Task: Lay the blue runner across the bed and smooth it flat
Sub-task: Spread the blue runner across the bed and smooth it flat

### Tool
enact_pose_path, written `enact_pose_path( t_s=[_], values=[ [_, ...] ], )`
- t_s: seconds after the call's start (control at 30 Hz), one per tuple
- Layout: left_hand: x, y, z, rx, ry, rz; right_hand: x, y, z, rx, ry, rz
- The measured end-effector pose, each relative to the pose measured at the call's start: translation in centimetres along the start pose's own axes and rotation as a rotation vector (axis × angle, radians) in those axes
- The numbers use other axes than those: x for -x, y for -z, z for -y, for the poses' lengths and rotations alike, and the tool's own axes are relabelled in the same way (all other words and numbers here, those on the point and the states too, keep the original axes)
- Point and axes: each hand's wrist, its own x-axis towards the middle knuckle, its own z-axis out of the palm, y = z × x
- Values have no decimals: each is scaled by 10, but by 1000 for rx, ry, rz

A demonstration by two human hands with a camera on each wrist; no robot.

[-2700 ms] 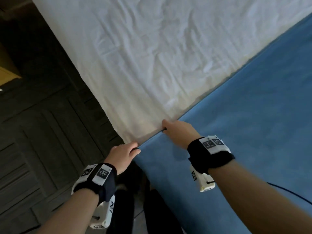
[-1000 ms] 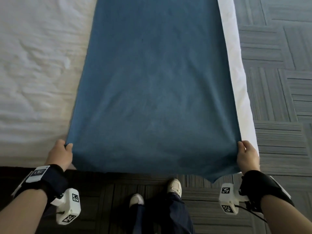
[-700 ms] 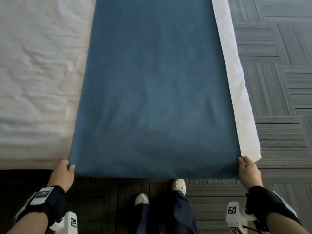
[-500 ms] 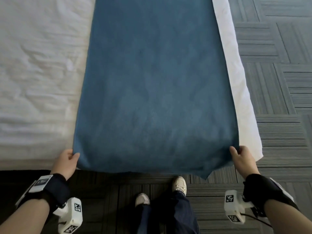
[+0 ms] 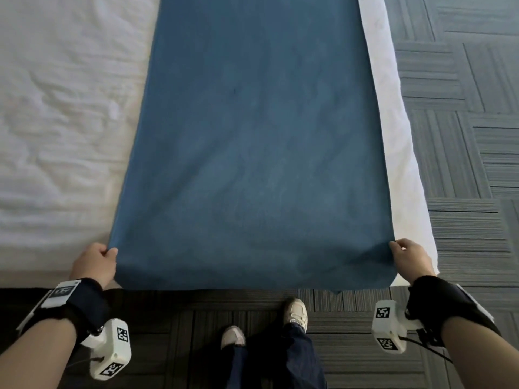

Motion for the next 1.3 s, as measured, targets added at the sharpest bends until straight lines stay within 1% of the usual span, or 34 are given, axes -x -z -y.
enact_pose_path(
  t_s=[0.07,0.17,0.23,0.33,0.43,0.47,0.5,0.57,0.6,0.63,0.67,0.73,0.8,0.9,1.0,1.07,1.13,1.23,1.3],
  values=[
    [-5,2,-7,2,-27,29,-5,0,9,-22,13,-30],
    [-13,6,-22,67,-63,-9,-12,-1,30,-83,67,-96],
    [-19,7,-26,50,-74,-22,-18,-2,37,-71,98,-121],
    [-16,4,-23,3,-42,-10,-23,0,33,-43,37,-137],
    [-11,3,-23,7,-16,-12,-26,2,34,-6,-50,-44],
    [-10,4,-25,22,-15,-21,-27,3,37,-2,-69,-41],
    [-10,5,-29,48,-15,-38,-27,3,42,-12,-92,-67],
    [-7,12,-42,56,-15,-108,-22,3,58,19,-79,-206],
    [-4,16,-52,7,-45,-149,-19,1,66,63,-11,-279],
    [-1,18,-63,-46,-107,-181,-14,-2,76,100,97,-325],
    [3,18,-75,-80,-199,-190,-9,-7,87,139,229,-337],
    [9,13,-106,-138,-426,-162,-1,-22,114,263,472,-270],
    [12,0,-140,-202,-592,-117,2,-42,143,390,638,-160],
    [16,-28,-190,-235,-732,-70,0,-74,184,493,808,-17],
    [17,-55,-233,-271,-792,-4,-12,-90,210,518,879,40],
    [13,-67,-247,-353,-801,20,-24,-91,213,573,888,44],
    [4,-72,-246,-406,-758,21,-43,-80,204,602,865,13],
    [-13,-58,-225,-395,-570,23,-68,-52,181,621,731,-24],
    [-22,-42,-212,-416,-491,28,-81,-34,169,638,648,-27]
  ],
)
